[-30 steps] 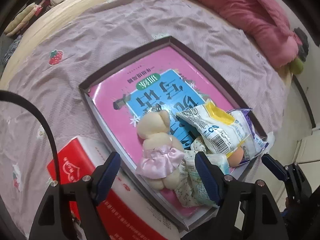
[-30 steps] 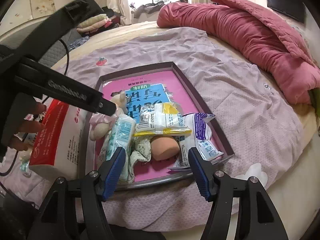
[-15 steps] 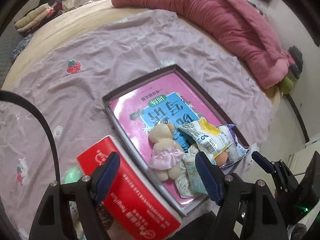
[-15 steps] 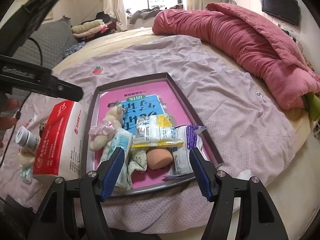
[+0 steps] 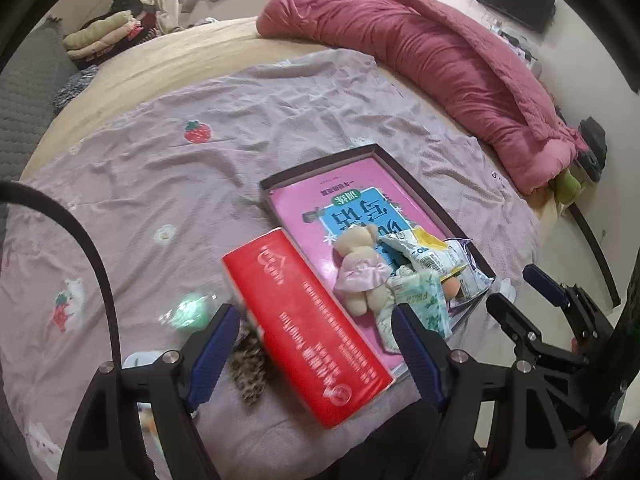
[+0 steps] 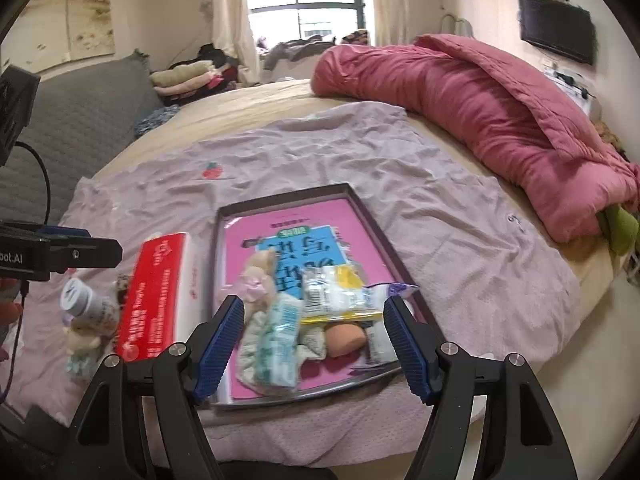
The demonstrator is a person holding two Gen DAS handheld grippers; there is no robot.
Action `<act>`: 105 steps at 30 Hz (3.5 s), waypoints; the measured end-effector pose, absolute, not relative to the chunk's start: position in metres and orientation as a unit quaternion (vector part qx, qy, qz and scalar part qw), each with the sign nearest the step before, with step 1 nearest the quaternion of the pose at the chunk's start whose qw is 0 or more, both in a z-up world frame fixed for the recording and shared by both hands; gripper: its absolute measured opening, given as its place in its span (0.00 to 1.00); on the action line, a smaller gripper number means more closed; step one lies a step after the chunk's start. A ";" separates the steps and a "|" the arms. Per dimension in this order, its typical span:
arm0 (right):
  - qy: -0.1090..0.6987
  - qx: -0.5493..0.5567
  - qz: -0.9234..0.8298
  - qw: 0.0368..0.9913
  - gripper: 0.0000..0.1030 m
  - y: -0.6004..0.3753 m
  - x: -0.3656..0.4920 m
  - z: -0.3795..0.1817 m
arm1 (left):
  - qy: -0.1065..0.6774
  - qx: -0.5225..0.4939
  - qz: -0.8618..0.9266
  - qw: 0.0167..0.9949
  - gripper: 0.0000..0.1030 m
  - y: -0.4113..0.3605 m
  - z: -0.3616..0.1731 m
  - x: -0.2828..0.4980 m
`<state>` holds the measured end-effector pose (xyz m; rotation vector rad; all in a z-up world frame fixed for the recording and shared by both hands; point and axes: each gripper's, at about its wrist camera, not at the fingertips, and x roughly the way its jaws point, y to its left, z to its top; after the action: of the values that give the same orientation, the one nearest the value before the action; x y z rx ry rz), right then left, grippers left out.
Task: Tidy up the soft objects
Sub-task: 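Move both open tools back from the tray toward the pile, then reach the left tool to the purple-ribboned bunny while the right tool reaches the leopard scrunchie, then close the left tool on the plush bunny while the right tool grasps the leopard scrunchie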
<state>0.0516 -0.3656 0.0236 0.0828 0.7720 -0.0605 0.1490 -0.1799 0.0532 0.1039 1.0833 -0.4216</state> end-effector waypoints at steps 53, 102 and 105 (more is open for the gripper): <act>0.407 -0.152 0.137 0.890 0.72 -0.151 0.085 0.009 | 0.568 -0.201 -0.089 0.793 0.76 0.090 -0.086 0.135; 0.394 -0.083 0.131 0.906 0.07 -0.171 0.125 0.013 | 0.551 -0.274 -0.141 0.775 0.20 0.085 -0.084 0.163; 0.389 -0.081 0.133 0.908 0.07 -0.172 0.121 0.018 | 0.549 -0.284 -0.148 0.772 0.19 0.086 -0.083 0.160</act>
<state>0.1211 -0.1721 0.0180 -0.1677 0.8027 0.2754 0.1605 0.0859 -0.0829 -0.6152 1.1892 -0.3209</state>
